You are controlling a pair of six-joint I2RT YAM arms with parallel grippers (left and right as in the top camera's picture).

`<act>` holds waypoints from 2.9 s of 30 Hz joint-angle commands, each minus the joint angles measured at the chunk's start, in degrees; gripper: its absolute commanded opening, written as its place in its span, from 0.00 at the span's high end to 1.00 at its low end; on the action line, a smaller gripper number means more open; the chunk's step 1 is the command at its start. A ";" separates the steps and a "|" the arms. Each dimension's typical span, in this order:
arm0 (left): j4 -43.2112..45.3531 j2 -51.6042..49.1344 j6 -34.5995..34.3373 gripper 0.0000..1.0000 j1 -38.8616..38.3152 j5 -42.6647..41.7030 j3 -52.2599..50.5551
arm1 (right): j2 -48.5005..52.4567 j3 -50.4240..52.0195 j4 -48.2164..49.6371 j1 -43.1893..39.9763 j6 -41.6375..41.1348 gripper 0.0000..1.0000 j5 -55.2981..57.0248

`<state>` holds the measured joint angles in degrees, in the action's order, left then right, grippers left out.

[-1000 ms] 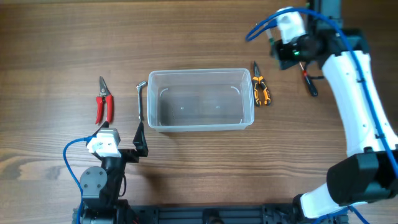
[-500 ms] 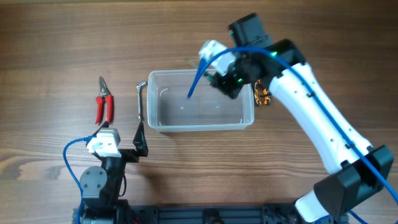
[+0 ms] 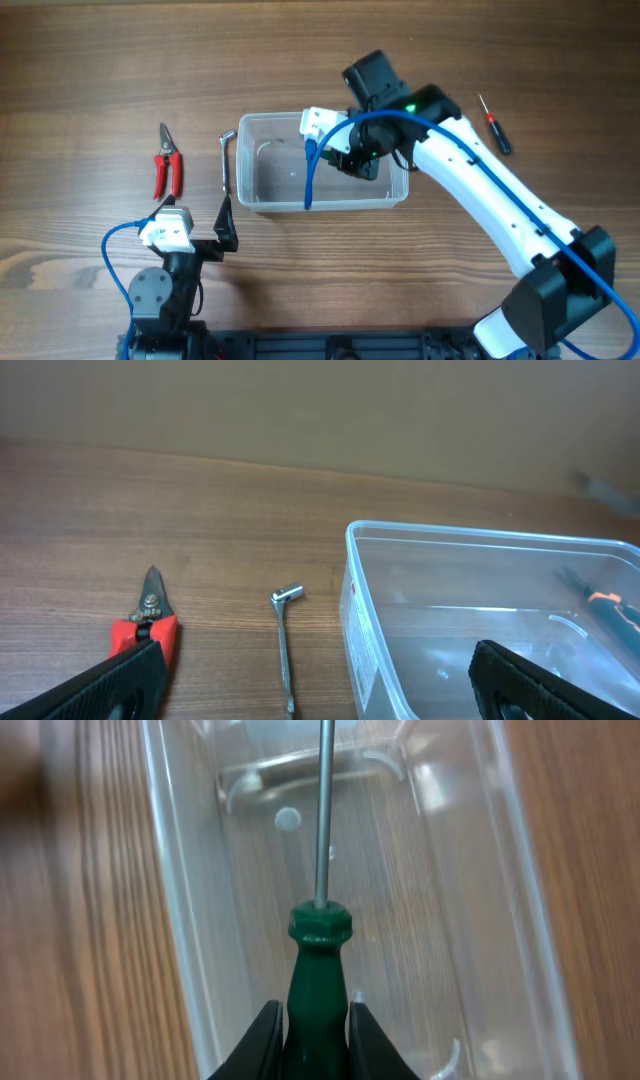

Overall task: Pack container
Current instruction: 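Lower the green screwdriver into the container and open the right gripper, then move the right gripper back over the red screwdriver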

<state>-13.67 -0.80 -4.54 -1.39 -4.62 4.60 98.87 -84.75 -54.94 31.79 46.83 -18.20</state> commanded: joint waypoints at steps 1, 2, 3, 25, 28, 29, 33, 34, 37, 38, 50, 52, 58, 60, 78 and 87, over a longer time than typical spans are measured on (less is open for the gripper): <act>0.20 0.42 1.14 0.00 0.44 -0.90 -0.42 | -0.83 6.01 6.45 0.02 2.71 0.96 -1.14; 0.20 0.42 1.14 0.00 0.44 -0.90 -0.42 | -0.83 7.43 8.39 0.02 2.71 0.96 -1.14; 0.20 0.42 1.14 0.00 0.44 -0.90 -0.42 | -0.83 8.83 10.10 0.02 2.73 0.96 -1.14; 0.20 0.42 1.14 0.00 0.44 -0.90 -0.42 | 5.95 18.47 22.71 -0.15 5.49 0.51 7.28; 0.20 0.42 1.14 0.00 0.44 -0.90 -0.42 | 5.95 18.47 23.26 -0.15 5.49 0.32 7.28; 0.20 0.42 1.14 0.00 0.44 -0.90 -0.42 | 5.95 18.47 23.41 -0.15 5.46 0.31 7.26; 0.20 0.42 1.14 0.00 0.44 -0.90 -0.42 | 5.92 18.40 24.59 -0.15 2.23 0.25 7.30; 0.20 0.42 1.14 0.00 0.44 -0.90 -0.42 | 5.92 18.25 24.74 -0.15 0.94 0.23 7.30; 0.20 0.42 1.14 0.00 0.44 -0.90 -0.42 | 5.86 16.50 24.72 -0.15 -3.93 0.22 7.58; 0.20 0.42 1.14 0.00 0.44 -0.90 -0.42 | 5.68 15.61 24.72 -0.15 -6.23 0.21 8.20; 0.20 0.42 1.14 0.00 0.44 -0.90 -0.42 | -0.90 -6.80 10.14 -3.74 -28.68 0.34 18.95; 0.20 0.42 1.14 0.00 0.44 -0.90 -0.42 | -0.90 -8.94 6.67 -5.79 -31.87 0.34 22.99; 0.20 0.42 1.14 0.00 0.44 -0.90 -0.42 | -0.85 -9.79 -0.83 -17.86 -36.06 0.23 29.35; 0.20 0.42 1.14 0.00 0.44 -0.90 -0.42 | -0.85 -9.79 -1.73 -22.58 -36.35 0.21 29.05; 0.20 0.42 1.14 0.00 0.44 -0.90 -0.42 | 7.50 -8.33 -3.76 -44.04 -31.28 0.20 18.80; 0.20 0.42 1.14 0.00 0.44 -0.90 -0.42 | 19.06 -8.33 -3.74 -44.04 -29.64 0.14 18.78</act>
<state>-13.67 -0.80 -4.54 -1.39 -4.62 4.60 114.93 -93.67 -58.74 -12.27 15.75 1.50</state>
